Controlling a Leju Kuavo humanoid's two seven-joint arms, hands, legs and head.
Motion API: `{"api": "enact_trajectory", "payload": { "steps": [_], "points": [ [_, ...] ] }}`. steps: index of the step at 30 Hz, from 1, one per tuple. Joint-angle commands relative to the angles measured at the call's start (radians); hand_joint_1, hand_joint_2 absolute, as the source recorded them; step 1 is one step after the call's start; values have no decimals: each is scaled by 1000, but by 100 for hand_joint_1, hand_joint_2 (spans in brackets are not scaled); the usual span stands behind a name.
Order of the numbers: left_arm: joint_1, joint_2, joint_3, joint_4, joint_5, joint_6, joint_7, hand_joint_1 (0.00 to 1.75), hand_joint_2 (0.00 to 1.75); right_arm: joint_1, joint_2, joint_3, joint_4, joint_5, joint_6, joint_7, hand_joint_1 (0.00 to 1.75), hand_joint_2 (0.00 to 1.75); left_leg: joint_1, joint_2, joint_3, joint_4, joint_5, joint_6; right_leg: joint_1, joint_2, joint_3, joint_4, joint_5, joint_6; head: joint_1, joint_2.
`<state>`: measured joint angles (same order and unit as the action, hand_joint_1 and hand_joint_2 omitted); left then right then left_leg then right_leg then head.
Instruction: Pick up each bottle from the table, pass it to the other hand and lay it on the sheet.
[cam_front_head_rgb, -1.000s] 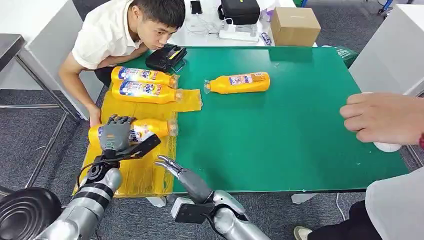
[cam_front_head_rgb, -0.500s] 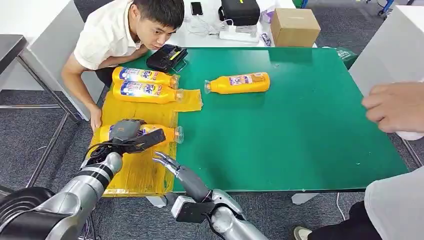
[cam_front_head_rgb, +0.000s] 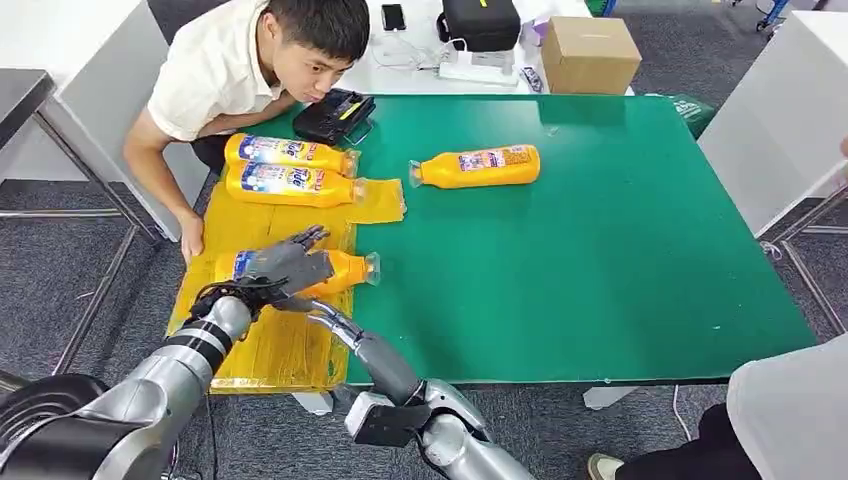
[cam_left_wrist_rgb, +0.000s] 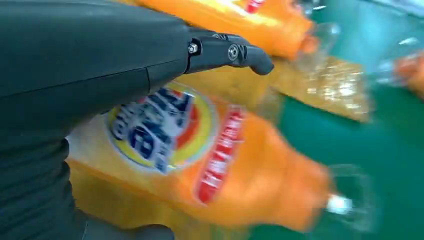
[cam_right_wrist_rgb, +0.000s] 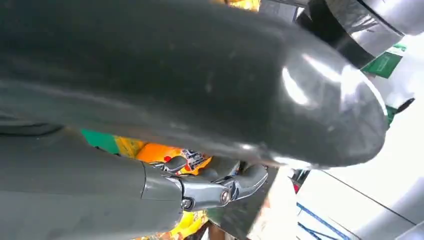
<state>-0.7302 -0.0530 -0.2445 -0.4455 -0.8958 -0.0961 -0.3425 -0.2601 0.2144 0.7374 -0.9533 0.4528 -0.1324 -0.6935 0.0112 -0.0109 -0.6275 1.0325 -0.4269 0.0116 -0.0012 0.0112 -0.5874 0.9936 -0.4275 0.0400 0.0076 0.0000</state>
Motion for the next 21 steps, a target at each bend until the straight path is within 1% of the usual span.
{"api": "enact_trajectory", "payload": {
  "steps": [1, 2, 3, 4, 5, 6, 8, 10, 11, 12, 13, 14, 15, 16, 17, 18, 19, 21],
  "points": [
    [73, -38, 111, -124, 230, -75, -87, 0, 175, -18, -21, 17, 65, -12, -13, -3, 0, 0, 0, 1, 2, -1, 0, 0, 0, -1, 2, -1, 0, 0, 0, 0],
    [89, -39, 117, -154, 268, -91, -96, 0, 175, -16, -22, 17, 66, -13, -18, -3, 0, 0, -1, 1, 3, -2, 0, 0, -1, -1, 3, -1, 0, 0, 0, 0],
    [138, -37, 128, -241, 367, -133, -106, 0, 175, -9, -28, 17, 61, -15, -28, -4, 0, 0, -1, 1, 3, -2, 0, 0, -1, -1, 3, -1, 0, 0, 0, 0],
    [202, -23, 117, -356, 491, -168, -101, 0, 175, 1, -35, 16, 49, -17, -36, -5, 0, 0, -1, 1, 1, -1, 0, 0, 0, 0, 1, -1, 0, 0, 0, 0],
    [247, -4, 103, -436, 578, -184, -99, 0, 175, 8, -42, 15, 39, -15, -45, -5, 0, 0, -1, 2, 4, -2, -1, 0, -1, 0, 3, -2, 0, 0, 0, 0],
    [283, 18, 92, -497, 655, -197, -97, 0, 175, 12, -47, 13, 31, -17, -43, -5, 0, 0, -1, 3, 3, -3, -1, 0, -1, 2, 2, -2, 0, 0, 0, 0],
    [338, 42, 122, -588, 794, -180, -102, 0, 175, 20, -56, 3, 18, -12, -49, -1, 0, 0, -1, 7, 4, -3, -2, 0, -1, 4, 2, -2, 0, 0, 0, 0],
    [370, 52, 138, -640, 850, -176, -89, 0, 175, 23, -66, -5, 7, -8, -48, 1, 0, 0, 0, 6, 1, -1, -1, 0, 0, 4, 0, -1, 0, 0, 0, 0],
    [370, 52, 138, -640, 850, -176, -89, 0, 175, 23, -66, -5, 7, -8, -48, 1, 0, 0, 0, 7, 3, -2, -2, -1, 0, 4, 1, -1, 0, -1, 0, 0],
    [366, 51, 137, -639, 851, -175, -87, 0, 175, 23, -66, -5, 7, -8, -48, 1, 0, 0, 0, 5, 1, -1, -2, -1, 0, 3, -1, -1, 0, -1, 0, 0],
    [368, 33, 162, -636, 884, -168, -92, 0, 175, 24, -67, -7, 5, -2, -58, 2, 0, 0, 0, 6, 2, -1, -2, -1, 0, 3, 0, -1, 0, -1, 0, 0],
    [378, 20, 184, -648, 921, -165, -102, 0, 175, 26, -70, -10, 1, 2, -67, 4, 0, 0, 0, 4, 0, -1, -1, -1, 0, 1, -2, 0, 0, 0, 0, 0],
    [412, -2, 221, -693, 1020, -189, -95, 0, 175, 31, -83, -19, -16, 25, -105, 13, 0, 175, 0, 4, 1, -1, -1, -1, 0, 1, -1, 0, 0, -1, 0, 0],
    [468, -15, 245, -760, 1169, -255, -35, 0, 175, 36, -105, -23, -41, 76, -164, 29, 0, 175, 0, 3, 1, -1, -1, 0, 0, -1, 0, 0, -1, -1, 0, 0],
    [522, -13, 236, -828, 1209, -259, -19, 0, 175, 44, -120, -45, -72, 71, -161, 32, 0, 175, -1, 2, 2, -2, -1, 0, -1, -2, 1, -1, -1, -1, 0, 0],
    [565, -13, 223, -880, 1218, -247, -22, 0, 175, 53, -132, -65, -105, 68, -154, 33, 0, 175, 0, 4, 0, -1, -2, 0, 0, 2, -2, -1, 0, 0, 0, 0],
    [584, -12, 215, -899, 1221, -241, -22, 0, 175, 55, -140, -72, -121, 67, -141, 35, 0, 175, -1, 6, 2, -2, -2, 1, -1, 4, 0, -2, 0, 0, 0, 0],
    [641, -20, 179, -969, 1218, -232, -21, 0, 175, 65, -162, -106, -162, 93, -165, 57, 0, 175, -1, 7, 1, -2, -3, 1, -1, 4, -1, -1, -1, 0, -1, 0]
  ]
}}
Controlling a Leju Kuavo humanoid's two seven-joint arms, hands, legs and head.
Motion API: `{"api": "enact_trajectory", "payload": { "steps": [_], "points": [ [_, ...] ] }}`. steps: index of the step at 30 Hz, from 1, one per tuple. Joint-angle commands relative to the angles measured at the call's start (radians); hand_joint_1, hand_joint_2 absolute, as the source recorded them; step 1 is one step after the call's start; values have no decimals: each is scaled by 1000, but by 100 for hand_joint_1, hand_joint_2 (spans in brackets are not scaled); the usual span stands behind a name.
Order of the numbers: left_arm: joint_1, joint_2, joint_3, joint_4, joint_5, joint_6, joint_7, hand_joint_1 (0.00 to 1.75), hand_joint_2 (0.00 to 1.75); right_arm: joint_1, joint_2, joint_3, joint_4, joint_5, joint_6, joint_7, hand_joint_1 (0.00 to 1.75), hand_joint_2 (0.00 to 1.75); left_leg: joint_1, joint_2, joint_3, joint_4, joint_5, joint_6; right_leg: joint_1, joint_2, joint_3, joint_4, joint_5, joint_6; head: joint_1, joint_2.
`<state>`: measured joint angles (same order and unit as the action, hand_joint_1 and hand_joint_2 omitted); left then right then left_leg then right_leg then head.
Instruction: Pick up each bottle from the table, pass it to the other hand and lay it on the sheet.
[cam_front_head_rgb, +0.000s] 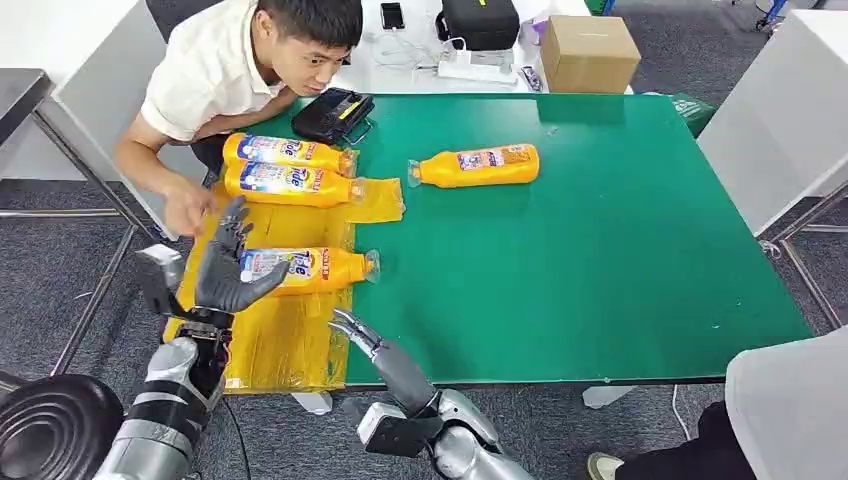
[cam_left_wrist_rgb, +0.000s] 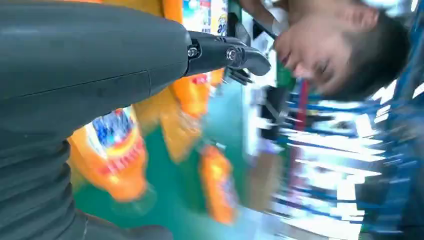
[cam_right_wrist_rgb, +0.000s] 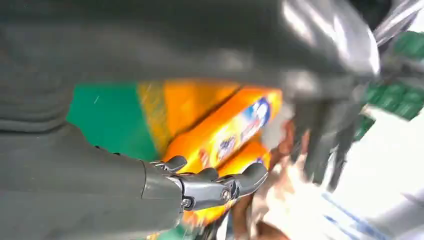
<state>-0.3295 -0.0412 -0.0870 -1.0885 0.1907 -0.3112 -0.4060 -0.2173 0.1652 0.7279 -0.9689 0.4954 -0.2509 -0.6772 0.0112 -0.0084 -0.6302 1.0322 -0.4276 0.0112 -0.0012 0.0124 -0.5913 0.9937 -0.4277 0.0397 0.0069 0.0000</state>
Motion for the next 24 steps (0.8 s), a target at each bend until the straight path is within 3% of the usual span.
{"api": "enact_trajectory", "payload": {
  "steps": [1, 5, 19, 21, 24],
  "points": [
    [279, -31, -14, -370, 120, -18, 38, 0, 175, 27, -132, -124, -166, 61, -49, 53, 0, 175, -1, 2, 2, -1, -1, 1, -1, 0, 2, -1, -1, 0, 1, 0],
    [356, -28, -101, -461, 73, 11, 12, 0, 175, 20, -171, -212, -156, 113, -79, 78, 0, 175, -1, -2, 1, 0, -1, 1, -1, -2, 1, -2, -1, 1, 0, 0],
    [341, -20, -96, -450, 76, 15, 12, 0, 175, 22, -159, -212, -152, 120, -76, 73, 0, 175, 0, -1, 0, -1, 0, 0, 0, -1, 1, -1, 0, 0, 0, 0],
    [366, -16, -126, -472, -14, 43, -14, 0, 175, 3, -186, -245, -125, 187, -139, 136, 0, 175, 0, -1, 1, -1, -1, 0, 0, -1, 1, -1, -1, 0, 0, 0],
    [396, -5, -164, -475, -150, 113, -46, 0, 175, -52, -235, -325, -51, 193, -133, 143, 0, 175, 0, -1, 1, -1, -1, 1, -1, -1, 2, -1, 0, 1, 0, 0]
  ]
}}
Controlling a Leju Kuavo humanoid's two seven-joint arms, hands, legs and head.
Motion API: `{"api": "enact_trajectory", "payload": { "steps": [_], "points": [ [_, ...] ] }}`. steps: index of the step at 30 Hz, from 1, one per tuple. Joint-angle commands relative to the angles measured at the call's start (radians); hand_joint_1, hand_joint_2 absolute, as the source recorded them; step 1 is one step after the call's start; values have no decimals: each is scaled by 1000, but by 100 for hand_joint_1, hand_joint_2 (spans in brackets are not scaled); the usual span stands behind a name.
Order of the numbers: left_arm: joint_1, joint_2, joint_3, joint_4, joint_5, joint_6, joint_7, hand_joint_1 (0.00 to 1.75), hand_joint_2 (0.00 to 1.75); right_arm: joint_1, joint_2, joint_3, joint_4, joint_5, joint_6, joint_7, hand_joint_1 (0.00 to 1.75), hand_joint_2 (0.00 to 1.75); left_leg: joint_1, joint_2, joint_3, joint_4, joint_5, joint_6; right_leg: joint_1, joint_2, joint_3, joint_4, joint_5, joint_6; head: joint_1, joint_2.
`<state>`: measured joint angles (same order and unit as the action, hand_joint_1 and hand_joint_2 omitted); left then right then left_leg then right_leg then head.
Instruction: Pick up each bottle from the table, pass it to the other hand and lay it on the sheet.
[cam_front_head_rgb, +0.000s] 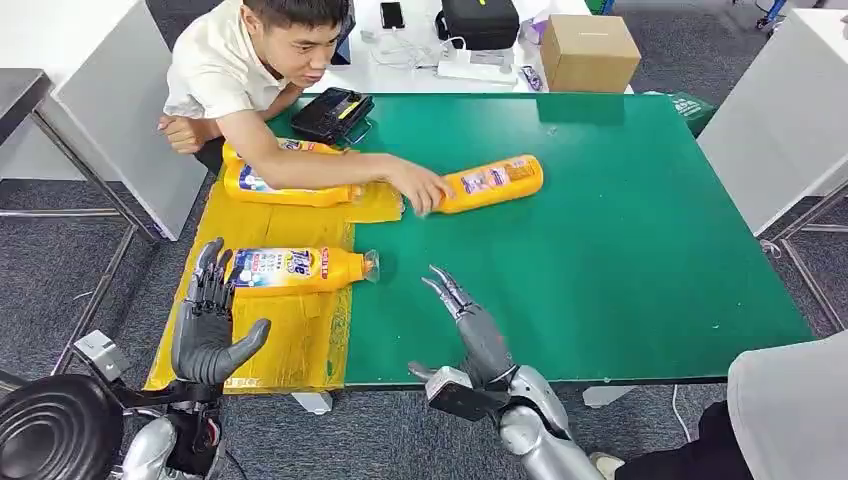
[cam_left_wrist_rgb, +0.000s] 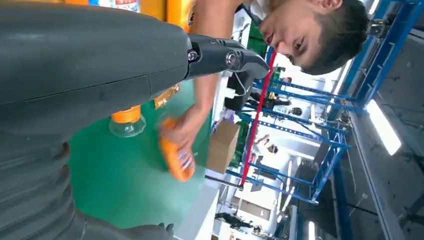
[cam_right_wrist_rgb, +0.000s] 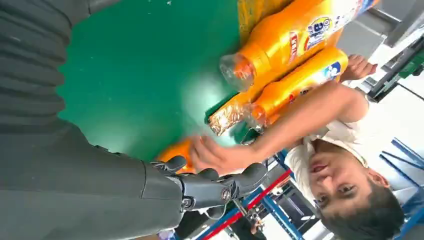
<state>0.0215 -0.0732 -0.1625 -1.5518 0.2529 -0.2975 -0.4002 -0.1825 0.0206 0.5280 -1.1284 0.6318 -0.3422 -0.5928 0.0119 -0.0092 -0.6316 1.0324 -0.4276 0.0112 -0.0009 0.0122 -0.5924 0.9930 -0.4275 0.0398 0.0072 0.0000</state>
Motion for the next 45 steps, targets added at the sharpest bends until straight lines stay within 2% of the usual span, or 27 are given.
{"api": "enact_trajectory", "payload": {
  "steps": [1, 8, 17, 22, 25, 29, 45],
  "points": [
    [48, 26, -90, -5, -231, 112, -55, 0, 175, -111, -107, -149, 144, 81, -54, 76, 0, 175, -2, 0, 4, -1, -1, 1, -1, -1, 4, -1, -1, 1, 0, 0],
    [23, 17, -112, 11, -250, 100, -78, 0, 175, -291, -162, -252, 429, 190, -46, 93, 0, 175, -4, 0, 0, 0, 1, 2, -3, 0, 1, -1, 2, 2, 0, 0],
    [-26, 17, -154, 44, -256, 88, -78, 0, 175, -423, -155, -210, 612, 344, -90, 173, 0, 175, -4, 1, 0, 0, 3, 4, -4, 0, 0, -1, 4, 5, 0, 0],
    [-82, 13, -177, 99, -237, 73, -76, 0, 175, -555, -166, -157, 719, 444, -67, 233, 0, 175, -5, 0, 1, 0, 3, 4, -5, -1, 1, 0, 3, 5, 0, 0],
    [-107, 9, -194, 122, -227, 64, -77, 0, 175, -614, -159, -149, 775, 460, 7, 259, 0, 175, -6, 1, -1, 0, 3, 4, -5, 1, 0, 1, 4, 5, 0, 0],
    [-121, 12, -213, 131, -219, 56, -78, 0, 175, -609, -143, -155, 805, 459, 61, 244, 0, 175, -5, -1, 2, -1, 4, 4, -4, -2, 2, -1, 4, 5, 0, 0],
    [-150, 11, -237, 168, -204, 43, -79, 0, 175, -573, -111, -146, 832, 457, 116, 243, 0, 175, -5, -1, 1, -1, 3, 5, -4, -2, 2, -1, 4, 6, 0, 0]
  ]
}}
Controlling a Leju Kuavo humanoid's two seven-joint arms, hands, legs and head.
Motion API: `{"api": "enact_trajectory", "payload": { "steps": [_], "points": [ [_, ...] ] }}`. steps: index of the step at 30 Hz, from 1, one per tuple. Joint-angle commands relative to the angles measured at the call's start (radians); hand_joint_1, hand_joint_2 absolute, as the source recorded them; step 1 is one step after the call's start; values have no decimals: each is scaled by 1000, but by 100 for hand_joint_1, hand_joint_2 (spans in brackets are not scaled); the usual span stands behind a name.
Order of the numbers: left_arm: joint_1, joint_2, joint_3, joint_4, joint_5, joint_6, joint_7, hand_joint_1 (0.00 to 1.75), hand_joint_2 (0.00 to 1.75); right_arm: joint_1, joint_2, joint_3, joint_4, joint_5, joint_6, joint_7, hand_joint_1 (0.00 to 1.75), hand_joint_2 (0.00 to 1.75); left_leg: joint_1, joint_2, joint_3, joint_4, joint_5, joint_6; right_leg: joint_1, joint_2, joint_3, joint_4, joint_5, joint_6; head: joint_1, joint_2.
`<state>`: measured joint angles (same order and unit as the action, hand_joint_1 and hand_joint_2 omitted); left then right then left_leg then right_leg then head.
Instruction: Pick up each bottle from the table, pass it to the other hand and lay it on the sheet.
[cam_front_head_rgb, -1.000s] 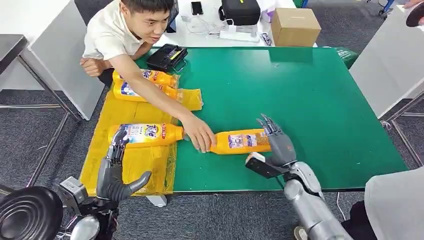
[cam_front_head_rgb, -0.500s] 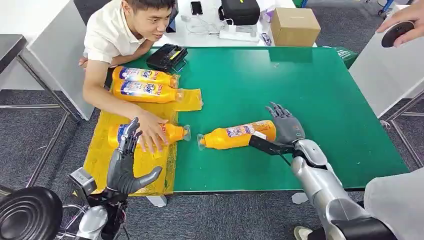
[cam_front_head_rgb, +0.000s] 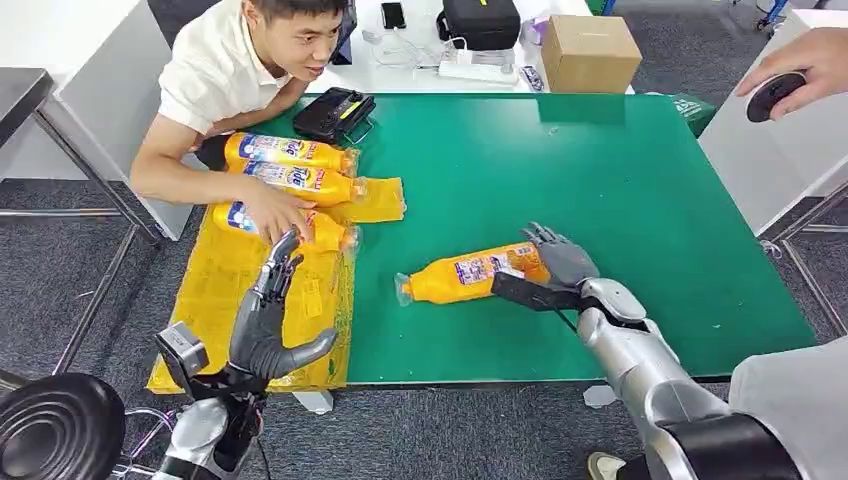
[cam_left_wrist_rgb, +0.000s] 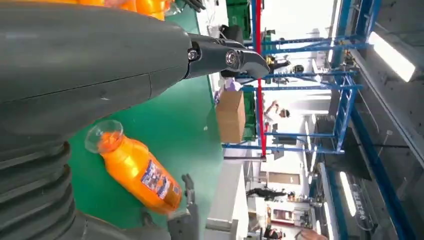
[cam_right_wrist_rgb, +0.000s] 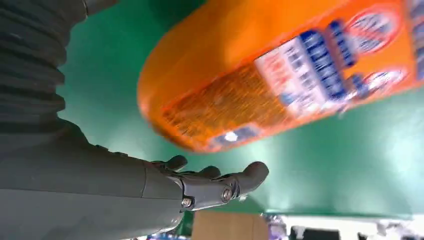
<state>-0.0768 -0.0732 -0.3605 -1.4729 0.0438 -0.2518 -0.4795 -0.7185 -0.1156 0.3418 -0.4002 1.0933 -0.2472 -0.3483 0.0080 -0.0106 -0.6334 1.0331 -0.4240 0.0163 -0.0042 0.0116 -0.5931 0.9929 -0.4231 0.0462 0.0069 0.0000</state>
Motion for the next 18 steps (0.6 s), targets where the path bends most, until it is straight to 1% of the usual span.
{"api": "enact_trajectory", "payload": {
  "steps": [1, 3, 5, 8, 9, 10, 11, 13, 14, 17, 18],
  "points": [
    [-51, 11, -39, 89, 5, -3, 0, 0, 175, -37, 25, 40, 104, -5, 21, -2, 0, 175, -1, 0, 2, -1, 0, 0, 0, -1, 2, 0, 0, -1, 0, 0],
    [-51, 11, -39, 89, 5, -3, 0, 0, 175, -37, 25, 40, 104, -5, 21, -2, 0, 175, -1, 1, 6, -2, 0, -1, 0, -2, 6, -2, -1, -2, 0, 0],
    [-51, 12, -40, 90, 5, -3, 0, 0, 175, -30, 28, 39, 107, -8, 27, -7, 0, 175, 0, 1, 2, -1, 0, 0, 0, -1, 2, -1, 0, -1, 0, 0],
    [-40, 12, -47, 80, 6, -5, 0, 0, 175, -12, 30, 38, 104, -13, 31, -26, 0, 175, -1, 1, 6, -2, -1, -1, 0, -2, 5, -1, -1, -2, 0, 0],
    [-35, 15, -49, 71, 7, -7, 0, 0, 175, -4, 31, 37, 101, -15, 29, -35, 0, 175, 0, 0, 3, -1, 0, -1, 0, -1, 3, -1, -1, -1, 0, 0],
    [-30, 17, -52, 64, 7, -6, 0, 0, 175, 1, 33, 38, 99, -15, 26, -41, 0, 175, -1, 1, 7, -3, -1, -1, 0, -1, 6, -2, -1, -2, 0, 0],
    [-29, 16, -54, 64, 7, -7, 0, 0, 175, 3, 35, 38, 98, -16, 24, -42, 0, 175, 0, 0, 4, -2, -1, -1, 0, -1, 4, -1, -1, -1, 0, 0],
    [-32, 13, -58, 65, 7, -8, 1, 0, 175, 8, 43, 41, 97, -14, 23, -46, 0, 175, 0, 1, 6, -3, -1, -1, 0, -2, 6, -2, -1, -2, 0, 0],
    [-34, 12, -60, 66, 7, -9, 2, 0, 175, 9, 46, 42, 97, -13, 24, -46, 0, 175, 0, 1, 3, -1, 0, -1, 0, -1, 3, -1, 0, -1, 0, 0],
    [-46, 14, -68, 72, 6, -12, 4, 0, 175, 10, 54, 55, 97, 0, 16, -38, 0, 175, 0, 1, 6, -2, 0, -1, 0, -1, 5, -2, 0, -2, 0, 0],
    [-50, 16, -71, 71, 6, -12, 5, 0, 175, 10, 56, 56, 98, 3, 12, -35, 0, 175, 0, 1, 3, -1, 0, 0, 0, -1, 3, -1, 0, -1, 0, 0]
  ]
}}
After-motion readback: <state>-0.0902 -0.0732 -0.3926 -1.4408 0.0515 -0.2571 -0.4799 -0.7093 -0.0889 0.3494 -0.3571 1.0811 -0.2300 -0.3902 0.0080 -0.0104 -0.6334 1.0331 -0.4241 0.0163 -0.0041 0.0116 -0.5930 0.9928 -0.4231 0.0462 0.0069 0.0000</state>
